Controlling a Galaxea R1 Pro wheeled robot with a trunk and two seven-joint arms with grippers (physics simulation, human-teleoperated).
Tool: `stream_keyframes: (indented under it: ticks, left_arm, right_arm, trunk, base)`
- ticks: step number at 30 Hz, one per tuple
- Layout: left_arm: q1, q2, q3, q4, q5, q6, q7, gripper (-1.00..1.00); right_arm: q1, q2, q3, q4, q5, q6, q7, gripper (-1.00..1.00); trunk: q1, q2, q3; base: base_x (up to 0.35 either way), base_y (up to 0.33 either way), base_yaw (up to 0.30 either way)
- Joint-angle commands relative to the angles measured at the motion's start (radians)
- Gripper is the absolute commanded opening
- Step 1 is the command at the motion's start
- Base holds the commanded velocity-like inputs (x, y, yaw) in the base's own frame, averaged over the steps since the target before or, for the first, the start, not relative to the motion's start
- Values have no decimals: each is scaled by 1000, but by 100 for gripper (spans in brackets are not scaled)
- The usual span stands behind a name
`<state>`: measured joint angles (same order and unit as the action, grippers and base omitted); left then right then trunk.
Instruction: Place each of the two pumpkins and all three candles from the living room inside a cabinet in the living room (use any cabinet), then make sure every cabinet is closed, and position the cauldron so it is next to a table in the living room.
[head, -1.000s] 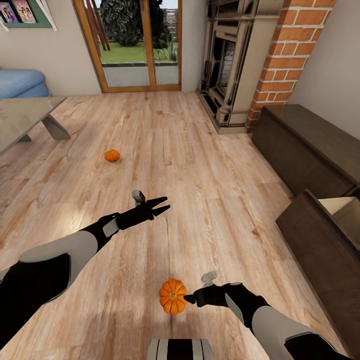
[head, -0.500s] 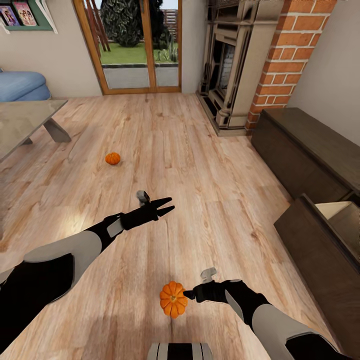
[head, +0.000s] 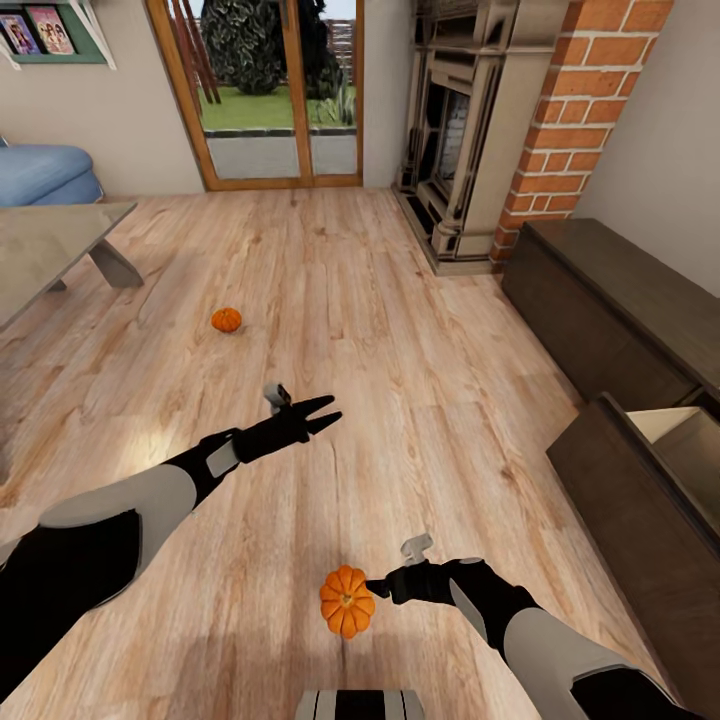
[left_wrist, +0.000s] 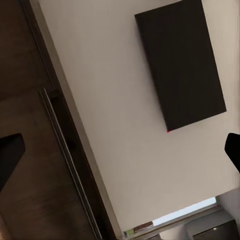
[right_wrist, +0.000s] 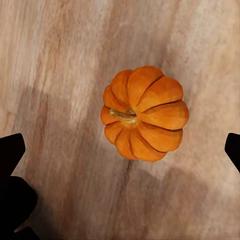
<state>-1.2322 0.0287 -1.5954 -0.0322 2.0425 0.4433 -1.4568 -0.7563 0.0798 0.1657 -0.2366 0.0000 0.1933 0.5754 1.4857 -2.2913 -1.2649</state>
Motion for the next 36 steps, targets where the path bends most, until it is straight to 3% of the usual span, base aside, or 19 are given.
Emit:
stream_keyframes:
  ticks: [1,5,6,7,12,18,21,24,26,32,36]
  left_arm:
    - [6,-3,0,0,-4,-1,-1,100]
    - [10,-26,-5,2,-14,0,43,100]
    - [10,-34,-21,1,-26,1,150,100]
    - [10,-37,-24,0,-27,1,174,100]
    - [8,-45,-29,0,-30,10,171,100]
    - [5,-47,-28,-12,-30,15,165,100]
    - [5,-47,-28,-18,-30,15,165,100]
    - [5,-50,-28,-22,-30,15,165,100]
    - [5,-54,-28,-22,-30,14,165,100]
    - [5,-60,-28,-23,-30,12,165,100]
    - [5,-61,-28,-23,-30,12,165,100]
  right_arm:
    - [0,0,0,0,0,0,0,100]
    - [0,0,0,0,0,0,0,100]
    - [0,0,0,-1,0,0,0,100]
    - [0,1,1,-1,1,-3,0,100]
    - [0,0,0,-1,0,-51,-3,100]
    - [0,-38,-3,-19,-3,-55,10,100]
    - [0,-61,-4,-27,-3,-54,83,100]
    - [0,-117,-5,-30,-4,-53,265,100]
    - [0,-141,-5,-30,-5,-54,318,100]
    - [0,-175,-5,-28,-6,-97,438,100]
    - [0,-193,-3,-27,-5,-108,500,100]
  trunk:
    - [0,0,0]
    - [11,-21,-9]
    - [15,-28,-13]
    - [19,-35,-16]
    - [38,-70,-31]
    - [61,-112,-50]
    - [73,-133,-60]
    - [84,-154,-69]
    - [92,-168,-75]
    - [114,-209,-94]
    - [116,-210,-110]
  base:
    - [0,0,0]
    - [0,0,0]
    - [0,0,0]
    - [0,0,0]
    - [0,0,0]
    - [0,0,0]
    - [0,0,0]
    - [0,0,0]
    - [0,0,0]
    - [0,0,0]
    - [0,0,0]
